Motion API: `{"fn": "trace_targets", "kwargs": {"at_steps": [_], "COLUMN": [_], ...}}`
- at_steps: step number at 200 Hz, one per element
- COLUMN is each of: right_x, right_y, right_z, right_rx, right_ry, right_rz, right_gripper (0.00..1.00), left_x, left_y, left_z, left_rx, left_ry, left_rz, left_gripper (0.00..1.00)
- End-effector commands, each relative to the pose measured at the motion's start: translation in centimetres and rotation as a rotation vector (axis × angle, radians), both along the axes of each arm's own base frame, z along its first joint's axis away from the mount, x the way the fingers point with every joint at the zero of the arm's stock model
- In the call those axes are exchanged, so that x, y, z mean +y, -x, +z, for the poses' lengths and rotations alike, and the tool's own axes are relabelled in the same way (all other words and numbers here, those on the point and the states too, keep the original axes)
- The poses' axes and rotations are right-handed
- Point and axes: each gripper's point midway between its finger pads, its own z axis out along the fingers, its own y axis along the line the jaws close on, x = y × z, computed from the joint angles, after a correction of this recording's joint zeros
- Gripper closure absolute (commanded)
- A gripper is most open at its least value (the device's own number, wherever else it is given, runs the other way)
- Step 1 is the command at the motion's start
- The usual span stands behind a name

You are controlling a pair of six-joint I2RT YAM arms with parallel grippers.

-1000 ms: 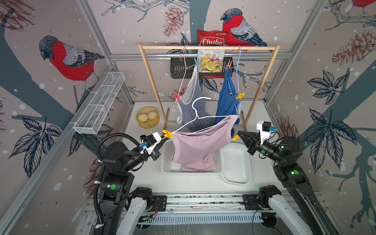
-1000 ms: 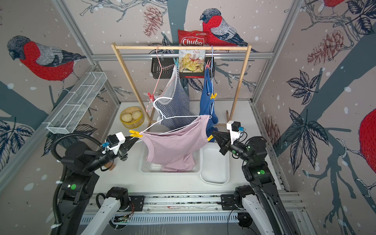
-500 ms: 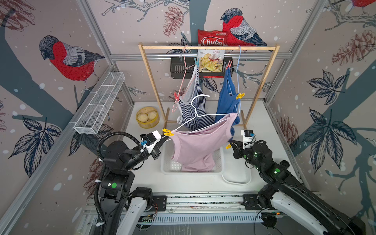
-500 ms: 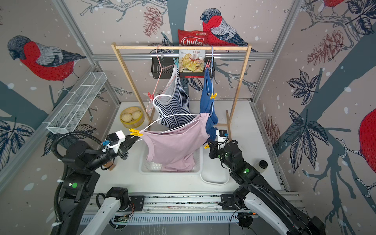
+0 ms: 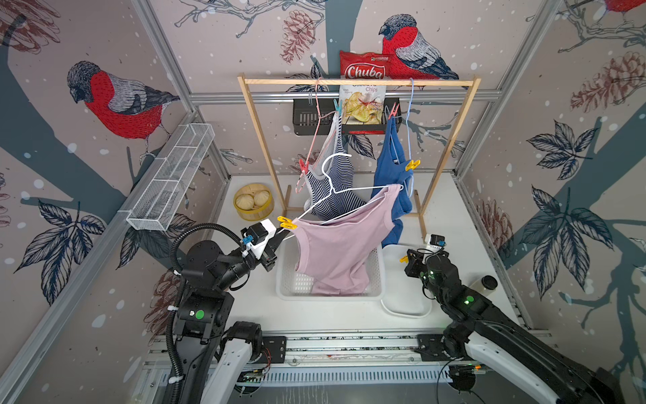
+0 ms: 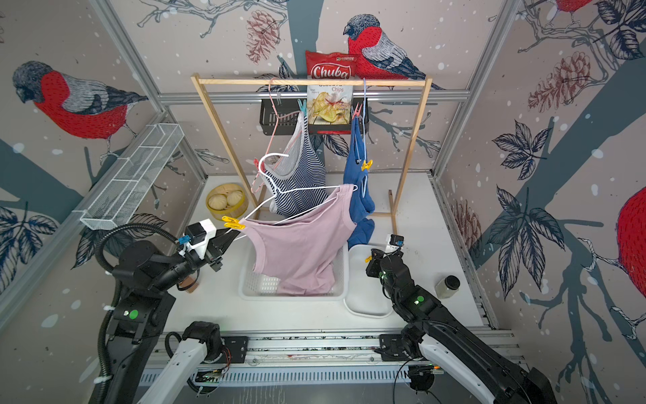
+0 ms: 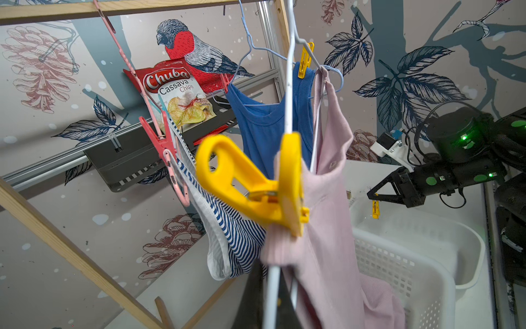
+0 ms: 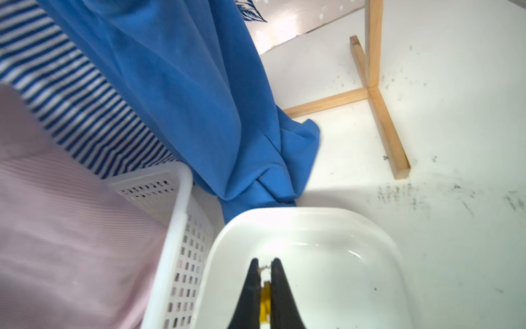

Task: Remove the clothespins securing tank tops to the hanger
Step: Place the clothespin in the storage box.

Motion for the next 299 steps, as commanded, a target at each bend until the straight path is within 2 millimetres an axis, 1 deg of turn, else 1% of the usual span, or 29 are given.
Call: {"fn": "trace_targets", "kwargs": {"at_steps": [1,31,41,62,66,77,98,119,127,138,154,165,166,175,195,211,232,250,270,275,286,299], "right_x": [-0.7,-0.7,-0.7,-0.6,-0.5,-0.3,0.1,0.2,0.4,0.7,1.8,3.1,3.5,4.9,7.5,9.2,11.2,13.1,15.0,15.5,16.3,17.5], "right_y": [-0.3,-0.4,-0.5,-0.7,-0.7,-0.9,-1.1,-1.1,-1.2,-1.3,-1.4,-1.3,-1.2,-0.6,1.3,2.7,3.7,4.6,5.0,4.9,4.4,3.8], "right_z": [-1.0,-2.6,-3.1,-3.8,-3.8,-3.9,-4.0,-3.9,-3.5,-2.6,0.0,2.5,3.0,5.5,10.2,13.8,19.0,23.0,27.3,28.1,29.9,31.3], "right_rx": [0.014,0.048,0.063,0.096,0.101,0.111,0.122,0.134,0.125,0.098,0.014,-0.078,-0.096,-0.181,-0.352,-0.478,-0.618,-0.725,-0.806,-0.818,-0.829,-0.83], "right_ry": [-0.025,-0.014,-0.005,0.009,0.009,0.011,0.019,0.028,0.02,0.005,-0.026,-0.042,-0.046,-0.046,-0.025,-0.005,0.01,0.006,-0.027,-0.029,-0.034,-0.028], "right_rz": [-0.062,-0.066,-0.068,-0.069,-0.069,-0.065,-0.049,-0.043,-0.035,-0.02,0.044,0.124,0.147,0.234,0.367,0.421,0.464,0.504,0.539,0.543,0.534,0.544], "right_gripper": [1.0,0.98,0.95,0.86,0.83,0.71,0.58,0.51,0.47,0.45,0.45,0.43,0.43,0.43,0.42,0.4,0.39,0.38,0.35,0.33,0.33,0.32], "left_x": [0.0,-0.1,-0.1,0.0,0.0,0.1,0.1,0.3,0.4,0.5,0.6,0.6,0.6,0.5,0.6,0.6,0.7,0.7,0.7,0.7,0.7,0.7], "left_y": [0.1,0.1,0.0,-0.3,-0.4,-0.6,-0.9,-1.1,-1.3,-1.4,-1.4,-1.5,-1.5,-1.4,-1.5,-1.5,-1.7,-1.8,-1.9,-1.9,-1.9,-1.9], "left_z": [1.8,1.5,1.3,0.7,0.6,0.2,-0.6,-1.0,-1.1,-1.2,-1.2,-1.3,-1.3,-1.3,-1.4,-1.5,-1.5,-1.3,-1.1,-1.1,-1.1,-1.1], "left_rx": [-0.067,-0.061,-0.054,-0.035,-0.031,-0.013,0.017,0.035,0.04,0.043,0.043,0.043,0.041,0.041,0.044,0.041,0.046,0.049,0.059,0.061,0.065,0.07], "left_ry": [0.031,0.034,0.034,0.03,0.031,0.033,0.037,0.048,0.05,0.049,0.048,0.048,0.049,0.05,0.051,0.053,0.056,0.065,0.074,0.076,0.08,0.086], "left_rz": [-0.001,-0.01,-0.008,0.002,0.005,0.014,0.019,0.036,0.045,0.055,0.057,0.057,0.057,0.056,0.058,0.063,0.07,0.073,0.077,0.076,0.078,0.081], "left_gripper": [1.0,1.0,1.0,1.0,1.0,1.0,1.0,1.0,1.0,1.0,1.0,1.0,1.0,1.0,1.0,1.0,1.0,1.0,1.0,1.0,1.0,1.0]}}
